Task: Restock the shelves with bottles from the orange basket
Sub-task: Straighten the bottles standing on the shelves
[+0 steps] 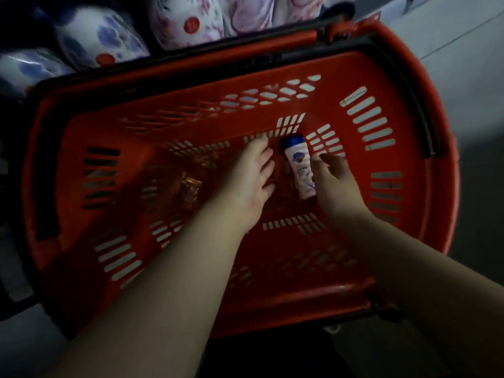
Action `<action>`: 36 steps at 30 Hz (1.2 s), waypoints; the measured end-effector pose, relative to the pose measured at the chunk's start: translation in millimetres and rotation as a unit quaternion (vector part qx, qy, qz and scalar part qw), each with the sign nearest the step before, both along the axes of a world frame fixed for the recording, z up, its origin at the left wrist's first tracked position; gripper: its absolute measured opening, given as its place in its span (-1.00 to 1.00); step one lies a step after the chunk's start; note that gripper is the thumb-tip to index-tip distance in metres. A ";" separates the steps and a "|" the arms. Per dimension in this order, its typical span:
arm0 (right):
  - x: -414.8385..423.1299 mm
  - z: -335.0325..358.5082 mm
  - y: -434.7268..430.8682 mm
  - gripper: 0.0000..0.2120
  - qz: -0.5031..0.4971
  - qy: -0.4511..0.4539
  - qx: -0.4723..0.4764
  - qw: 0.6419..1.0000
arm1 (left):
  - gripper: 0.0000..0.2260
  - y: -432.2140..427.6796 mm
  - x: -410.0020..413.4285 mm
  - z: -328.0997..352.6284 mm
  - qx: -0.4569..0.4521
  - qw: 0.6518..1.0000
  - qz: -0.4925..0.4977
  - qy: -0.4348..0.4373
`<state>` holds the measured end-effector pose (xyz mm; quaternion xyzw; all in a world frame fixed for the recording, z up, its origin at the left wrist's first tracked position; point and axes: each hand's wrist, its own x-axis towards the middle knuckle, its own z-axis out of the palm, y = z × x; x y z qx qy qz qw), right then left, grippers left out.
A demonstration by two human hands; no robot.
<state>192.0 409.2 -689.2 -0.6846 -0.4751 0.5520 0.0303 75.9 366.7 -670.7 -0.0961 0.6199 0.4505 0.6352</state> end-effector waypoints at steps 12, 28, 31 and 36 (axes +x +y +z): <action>-9.2 -165.1 48.6 -0.61 0.074 -0.133 -0.074 0.986 | -0.63 31.5 35.3 -159.9 -0.108 0.988 -0.084 -0.074; -16.3 -53.9 9.1 -0.64 0.127 0.005 -0.140 0.982 | -0.72 -19.3 15.9 -83.5 -0.104 0.989 -0.067 0.076; -13.1 1.9 -4.9 -0.79 0.102 0.075 -0.143 0.981 | -0.67 -40.3 13.3 -10.5 -0.052 0.995 -0.056 0.071; -7.7 109.4 -32.9 -0.81 0.084 0.198 -0.173 0.961 | -0.57 -81.5 8.8 91.6 -0.024 0.994 -0.017 0.107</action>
